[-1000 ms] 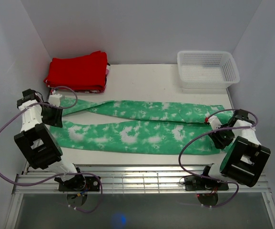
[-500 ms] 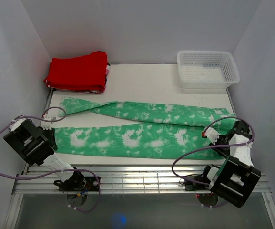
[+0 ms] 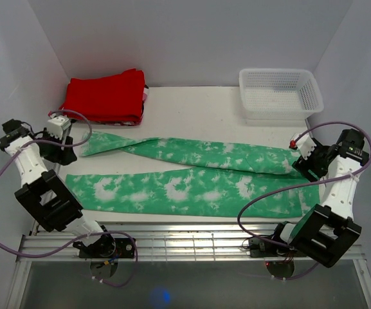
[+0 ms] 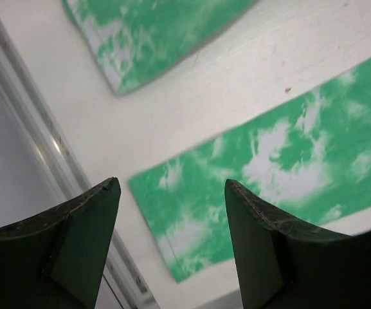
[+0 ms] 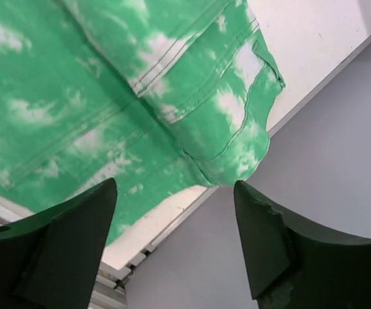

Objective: Fold and stack the trousers
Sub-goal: Flatten the trousers out

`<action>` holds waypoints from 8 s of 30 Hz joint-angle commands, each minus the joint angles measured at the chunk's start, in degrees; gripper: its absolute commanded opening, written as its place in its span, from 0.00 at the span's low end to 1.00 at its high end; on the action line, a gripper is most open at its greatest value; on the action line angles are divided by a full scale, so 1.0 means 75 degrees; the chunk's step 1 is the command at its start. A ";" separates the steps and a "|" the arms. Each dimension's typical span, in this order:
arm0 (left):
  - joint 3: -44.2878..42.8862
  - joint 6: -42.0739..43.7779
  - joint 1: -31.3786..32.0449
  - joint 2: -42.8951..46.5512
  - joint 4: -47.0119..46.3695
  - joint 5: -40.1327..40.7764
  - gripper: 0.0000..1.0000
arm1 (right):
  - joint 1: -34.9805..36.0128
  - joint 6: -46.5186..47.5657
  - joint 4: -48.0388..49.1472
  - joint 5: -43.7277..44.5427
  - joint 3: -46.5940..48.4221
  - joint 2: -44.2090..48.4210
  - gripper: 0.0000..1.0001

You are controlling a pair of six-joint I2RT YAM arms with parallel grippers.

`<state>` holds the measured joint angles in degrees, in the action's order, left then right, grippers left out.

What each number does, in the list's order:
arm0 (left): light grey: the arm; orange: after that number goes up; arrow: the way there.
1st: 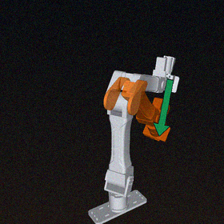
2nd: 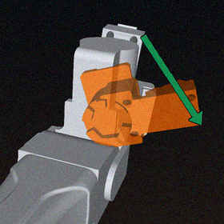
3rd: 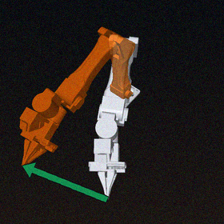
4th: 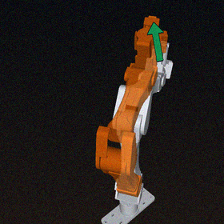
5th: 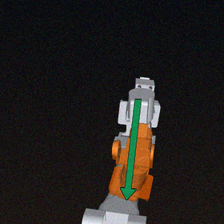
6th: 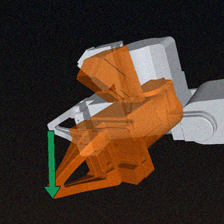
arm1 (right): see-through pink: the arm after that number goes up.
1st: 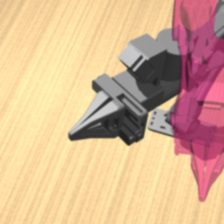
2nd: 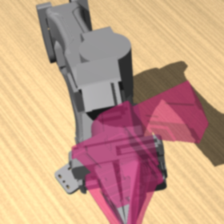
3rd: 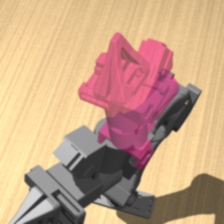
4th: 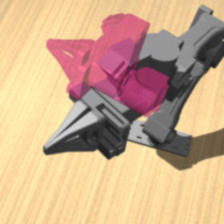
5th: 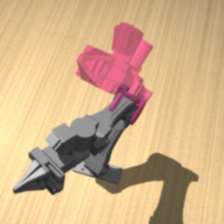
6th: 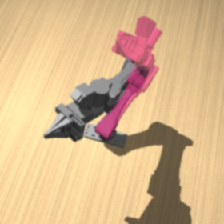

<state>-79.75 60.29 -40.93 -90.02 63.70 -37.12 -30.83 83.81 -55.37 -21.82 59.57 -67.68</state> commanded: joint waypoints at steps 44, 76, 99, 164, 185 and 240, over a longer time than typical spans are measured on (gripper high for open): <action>0.1878 0.0691 0.2551 0.0424 -0.3302 0.1401 0.97 | 0.1907 -0.2889 0.2802 0.1305 0.0389 -0.3210 0.08; 0.1352 0.0257 0.3008 -0.0808 -0.4055 0.2219 0.00 | 0.2118 -0.2737 0.2660 0.1656 -0.0044 -0.4277 0.25; -0.0430 -0.0456 0.2351 0.2439 0.1139 0.3227 0.00 | 0.1216 -0.1813 0.3223 0.0179 -0.1192 0.0572 0.08; -0.0136 0.2225 0.2469 -0.3011 -0.4583 0.1409 0.00 | 0.2341 -0.4144 0.3739 0.1269 0.0319 -0.2989 0.74; 0.1558 0.3844 0.2808 -0.0313 0.2264 0.5464 0.00 | 0.2341 -0.3815 0.3880 0.1093 -0.0162 -0.2367 0.65; -0.3647 -0.0365 0.1297 -0.3937 0.0168 -0.1332 0.98 | 0.9443 -0.4622 0.8099 0.1504 0.3717 -0.7547 0.57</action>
<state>-113.01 51.09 -30.61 -129.03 70.63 -44.34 41.01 51.77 6.98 -11.44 88.27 -127.52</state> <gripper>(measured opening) 0.978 0.551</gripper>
